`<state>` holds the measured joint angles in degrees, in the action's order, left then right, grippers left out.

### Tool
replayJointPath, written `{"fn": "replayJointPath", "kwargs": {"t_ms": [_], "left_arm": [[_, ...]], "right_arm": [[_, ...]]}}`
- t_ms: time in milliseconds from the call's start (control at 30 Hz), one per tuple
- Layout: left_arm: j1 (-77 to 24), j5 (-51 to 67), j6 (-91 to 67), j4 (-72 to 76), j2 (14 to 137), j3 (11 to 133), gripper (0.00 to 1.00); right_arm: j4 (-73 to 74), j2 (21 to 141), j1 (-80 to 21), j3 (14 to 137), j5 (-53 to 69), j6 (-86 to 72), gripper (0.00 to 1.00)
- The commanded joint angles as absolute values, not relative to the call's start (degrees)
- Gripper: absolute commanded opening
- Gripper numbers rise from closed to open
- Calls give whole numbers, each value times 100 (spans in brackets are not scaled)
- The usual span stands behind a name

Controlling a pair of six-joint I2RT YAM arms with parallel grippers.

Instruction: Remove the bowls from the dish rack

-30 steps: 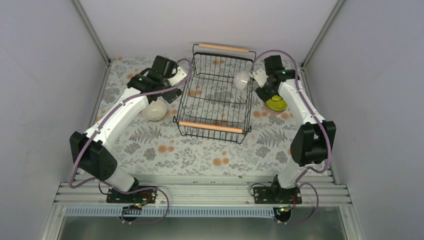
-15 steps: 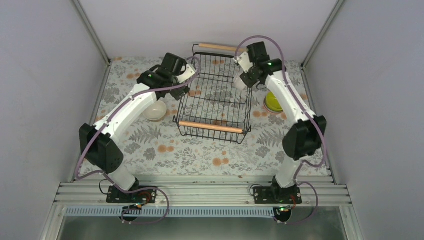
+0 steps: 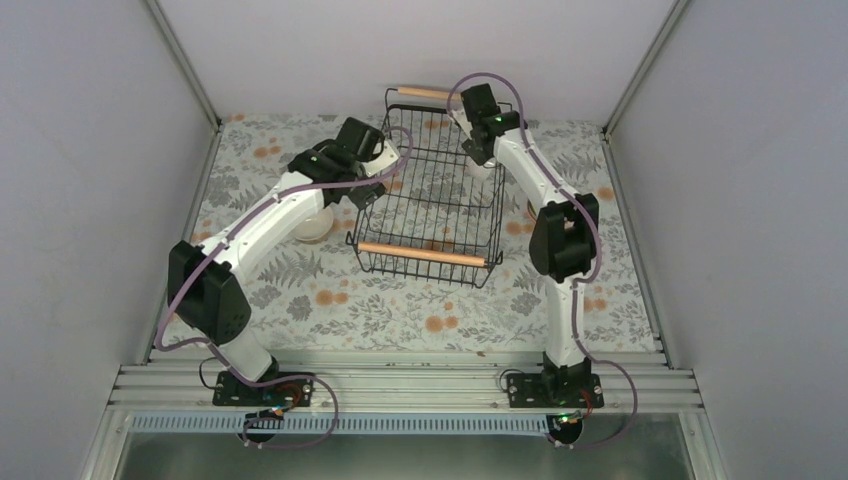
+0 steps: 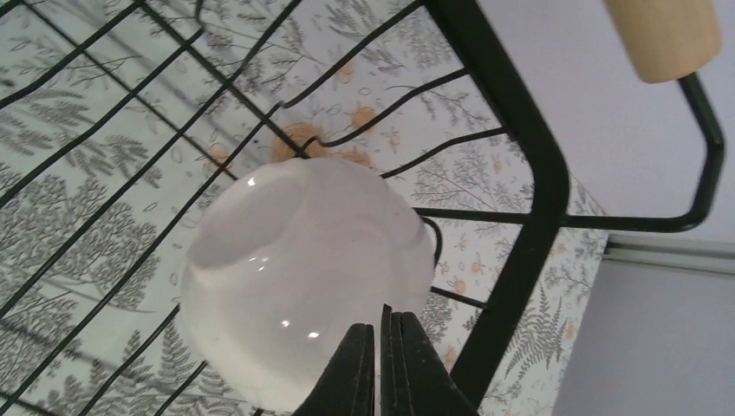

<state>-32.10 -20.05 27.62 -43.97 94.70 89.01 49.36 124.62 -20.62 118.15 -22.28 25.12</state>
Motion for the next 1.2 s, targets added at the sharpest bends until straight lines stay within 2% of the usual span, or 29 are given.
{"fn": "replayJointPath", "kwargs": {"t_ms": [0, 367, 567, 1167], "left_arm": [[-3260, -2052, 2698, -4221, 9552, 8803, 100], [-3289, -2050, 2692, -4247, 9587, 8888, 100], [-3287, -2005, 2629, -4286, 9602, 8891, 100], [-3289, -2048, 2618, -4277, 9671, 8852, 100]], "right_arm": [[5140, 12609, -2124, 12131, -2845, 2246, 4], [5171, 12182, -2180, 11020, -3174, 2180, 4], [5203, 12485, -2184, 11127, -3367, 2161, 4], [5193, 12825, -2407, 11957, -2768, 2276, 4]]}}
